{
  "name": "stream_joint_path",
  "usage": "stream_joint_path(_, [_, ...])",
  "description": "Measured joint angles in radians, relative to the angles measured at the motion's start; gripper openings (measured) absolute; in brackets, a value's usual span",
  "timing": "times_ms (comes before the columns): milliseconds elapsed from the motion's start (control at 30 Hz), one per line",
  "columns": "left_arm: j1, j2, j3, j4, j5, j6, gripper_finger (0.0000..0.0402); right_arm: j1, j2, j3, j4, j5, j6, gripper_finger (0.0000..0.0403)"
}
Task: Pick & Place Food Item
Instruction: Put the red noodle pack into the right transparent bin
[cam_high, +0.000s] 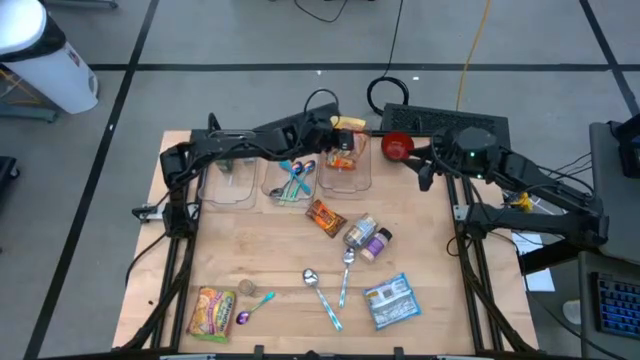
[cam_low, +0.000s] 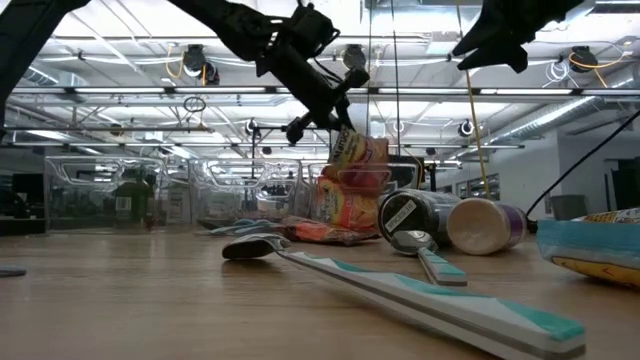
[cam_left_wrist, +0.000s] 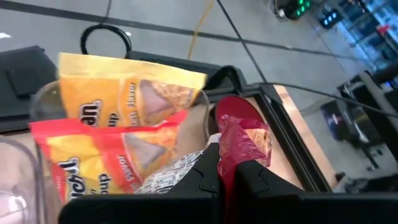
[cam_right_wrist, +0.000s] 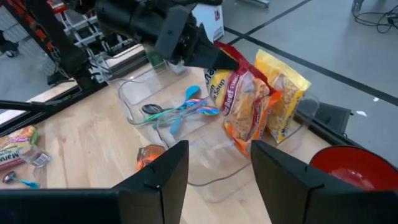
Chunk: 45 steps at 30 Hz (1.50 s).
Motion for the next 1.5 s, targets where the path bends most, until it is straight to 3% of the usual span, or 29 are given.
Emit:
stream_joint_path(433, [-0.001, 0.000, -0.192, 0.264, -0.017, -0.042, 0.0006, 0.000, 0.000, -0.007, 0.037, -0.026, 0.000, 0.0164])
stream_joint_path(800, [-0.006, 0.000, -0.267, 0.291, -0.040, -0.053, 0.0006, 0.000, 0.000, -0.007, 0.044, -0.026, 0.008, 0.0164])
stream_joint_path(1500, [-0.006, 0.000, -0.270, 0.245, -0.049, 0.022, 0.0013, 0.000, 0.000, -0.007, 0.044, -0.026, 0.034, 0.0164])
